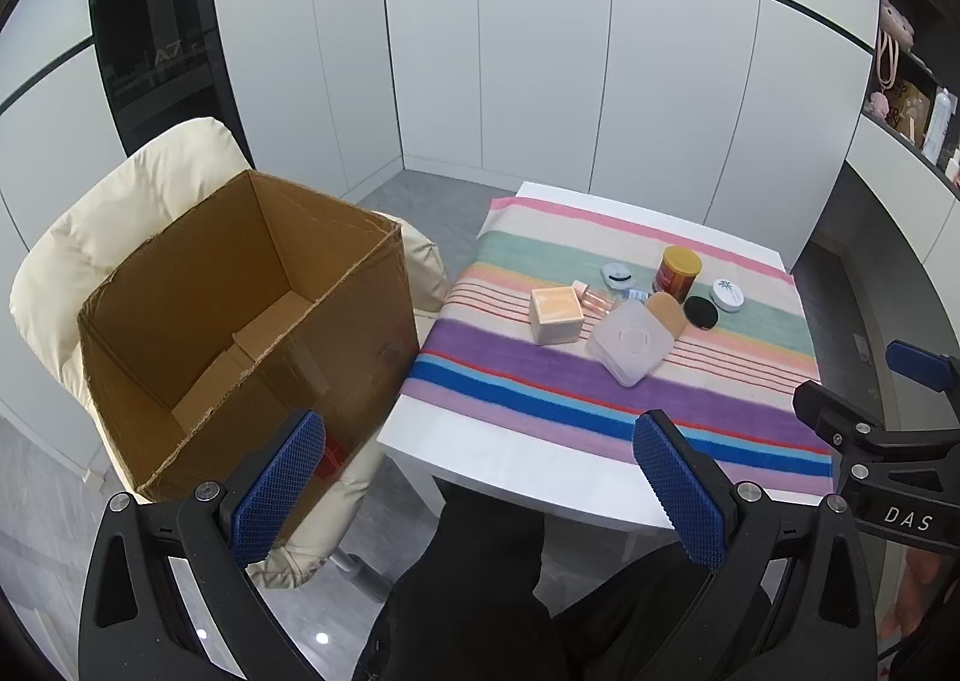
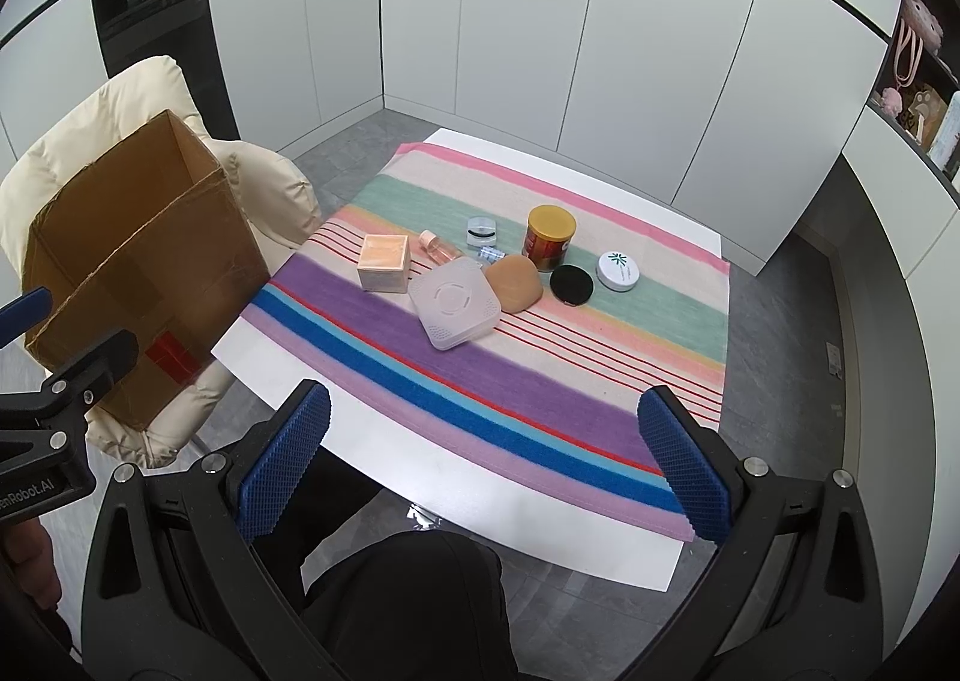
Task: Organize objects
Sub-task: 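Move both tools toward the items on the striped blanket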
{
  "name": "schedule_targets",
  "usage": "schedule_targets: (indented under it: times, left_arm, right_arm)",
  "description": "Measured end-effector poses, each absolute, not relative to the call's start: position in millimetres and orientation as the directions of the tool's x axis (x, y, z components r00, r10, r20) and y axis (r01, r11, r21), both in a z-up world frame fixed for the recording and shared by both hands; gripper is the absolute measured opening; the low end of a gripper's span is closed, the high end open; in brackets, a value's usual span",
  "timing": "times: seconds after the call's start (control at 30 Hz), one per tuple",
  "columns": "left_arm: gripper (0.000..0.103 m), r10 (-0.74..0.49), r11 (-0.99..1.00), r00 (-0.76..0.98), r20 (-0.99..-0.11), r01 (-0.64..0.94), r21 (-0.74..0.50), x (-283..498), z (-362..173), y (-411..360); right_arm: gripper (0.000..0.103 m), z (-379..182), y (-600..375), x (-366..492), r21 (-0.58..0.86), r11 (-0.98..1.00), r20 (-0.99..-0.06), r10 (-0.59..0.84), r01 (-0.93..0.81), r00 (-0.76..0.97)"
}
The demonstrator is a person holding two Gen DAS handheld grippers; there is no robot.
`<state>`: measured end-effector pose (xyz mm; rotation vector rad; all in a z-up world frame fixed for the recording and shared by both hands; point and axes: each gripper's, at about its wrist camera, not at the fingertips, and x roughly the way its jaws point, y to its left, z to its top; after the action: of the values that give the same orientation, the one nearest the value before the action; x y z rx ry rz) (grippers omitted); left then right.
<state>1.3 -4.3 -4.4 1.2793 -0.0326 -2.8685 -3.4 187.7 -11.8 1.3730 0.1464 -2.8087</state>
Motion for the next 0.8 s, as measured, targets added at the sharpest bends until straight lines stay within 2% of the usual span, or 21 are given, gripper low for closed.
schedule_targets:
  times: [0.8]
  left_arm:
    - [0.103,-0.011,-1.0,-0.661,-0.75,0.002,0.013,1.9,-7.0,-7.5]
  right_arm:
    - [0.103,-10.1,187.2,-3.7,-0.08,-0.995,-0.788,0.031,0.053,-0.614]
